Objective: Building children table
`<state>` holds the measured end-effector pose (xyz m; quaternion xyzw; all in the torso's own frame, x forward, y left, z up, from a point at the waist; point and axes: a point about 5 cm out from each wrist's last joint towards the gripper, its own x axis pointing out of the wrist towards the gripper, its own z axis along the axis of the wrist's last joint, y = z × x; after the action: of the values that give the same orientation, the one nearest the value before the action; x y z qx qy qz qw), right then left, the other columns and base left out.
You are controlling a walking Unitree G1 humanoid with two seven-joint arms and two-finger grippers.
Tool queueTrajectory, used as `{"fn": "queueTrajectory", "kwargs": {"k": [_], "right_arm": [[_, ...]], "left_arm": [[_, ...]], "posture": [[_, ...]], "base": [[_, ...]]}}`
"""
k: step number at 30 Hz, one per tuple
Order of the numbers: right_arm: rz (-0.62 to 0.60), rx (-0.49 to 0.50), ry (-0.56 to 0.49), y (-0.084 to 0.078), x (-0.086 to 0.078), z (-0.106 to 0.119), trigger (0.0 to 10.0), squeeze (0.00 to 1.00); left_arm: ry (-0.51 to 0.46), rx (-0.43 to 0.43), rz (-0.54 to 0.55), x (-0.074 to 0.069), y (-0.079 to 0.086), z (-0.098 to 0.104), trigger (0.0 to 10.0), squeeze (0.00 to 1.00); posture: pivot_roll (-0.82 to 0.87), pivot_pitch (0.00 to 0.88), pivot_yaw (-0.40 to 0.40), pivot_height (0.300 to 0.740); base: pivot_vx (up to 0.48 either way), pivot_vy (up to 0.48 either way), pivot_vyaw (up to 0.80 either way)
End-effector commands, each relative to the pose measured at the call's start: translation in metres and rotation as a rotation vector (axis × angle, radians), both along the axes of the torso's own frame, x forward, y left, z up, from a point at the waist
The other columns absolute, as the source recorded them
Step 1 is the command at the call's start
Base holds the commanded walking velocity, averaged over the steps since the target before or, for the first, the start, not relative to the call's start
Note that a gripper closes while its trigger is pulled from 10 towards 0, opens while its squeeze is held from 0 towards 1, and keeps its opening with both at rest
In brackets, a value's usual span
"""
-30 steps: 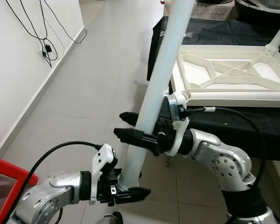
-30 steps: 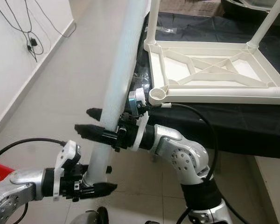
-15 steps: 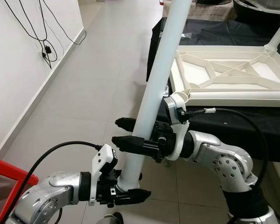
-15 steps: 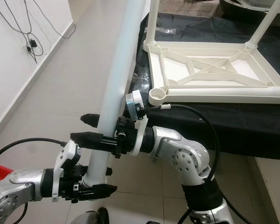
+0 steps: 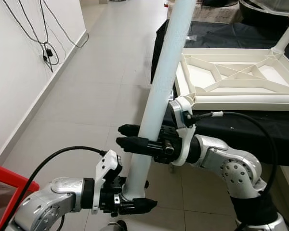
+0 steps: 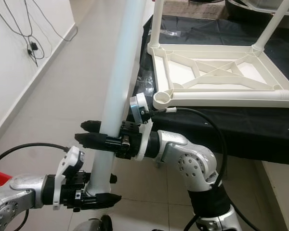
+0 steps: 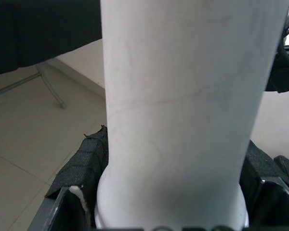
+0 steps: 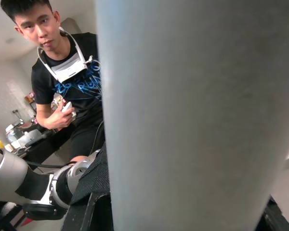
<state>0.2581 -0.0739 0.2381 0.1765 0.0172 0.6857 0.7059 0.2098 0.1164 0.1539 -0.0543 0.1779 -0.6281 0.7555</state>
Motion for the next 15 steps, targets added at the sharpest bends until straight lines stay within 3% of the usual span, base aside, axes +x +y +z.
{"fn": "queueTrajectory", "kwargs": {"k": [1, 11, 12, 15], "right_arm": [[0.046, -0.008, -0.022, 0.0064, -0.0075, 0.0000, 0.0, 0.00], [0.044, -0.009, -0.020, 0.0063, -0.0075, -0.0006, 0.0, 0.00], [0.040, -0.009, -0.021, 0.0061, -0.0071, -0.0006, 0.0, 0.00], [0.038, -0.008, -0.021, 0.0049, -0.0065, -0.0003, 0.0, 0.00]], "left_arm": [[0.032, 0.004, -0.013, -0.0041, -0.0002, -0.0031, 10.0, 0.00], [0.023, 0.071, 0.033, -0.0005, 0.0020, -0.0085, 10.0, 0.00], [0.023, 0.081, 0.045, 0.0007, 0.0024, -0.0099, 10.0, 1.00], [0.031, 0.068, 0.061, 0.0026, 0.0033, -0.0096, 10.0, 1.00]], "posture": [[0.10, 0.216, -0.011, 0.740], [0.10, 0.213, -0.013, 0.740], [0.10, 0.213, -0.012, 0.740], [0.10, 0.206, -0.011, 0.740]], "base": [[0.000, 0.000, 0.00], [0.000, 0.000, 0.00], [0.000, 0.000, 0.00], [0.000, 0.000, 0.00]]}}
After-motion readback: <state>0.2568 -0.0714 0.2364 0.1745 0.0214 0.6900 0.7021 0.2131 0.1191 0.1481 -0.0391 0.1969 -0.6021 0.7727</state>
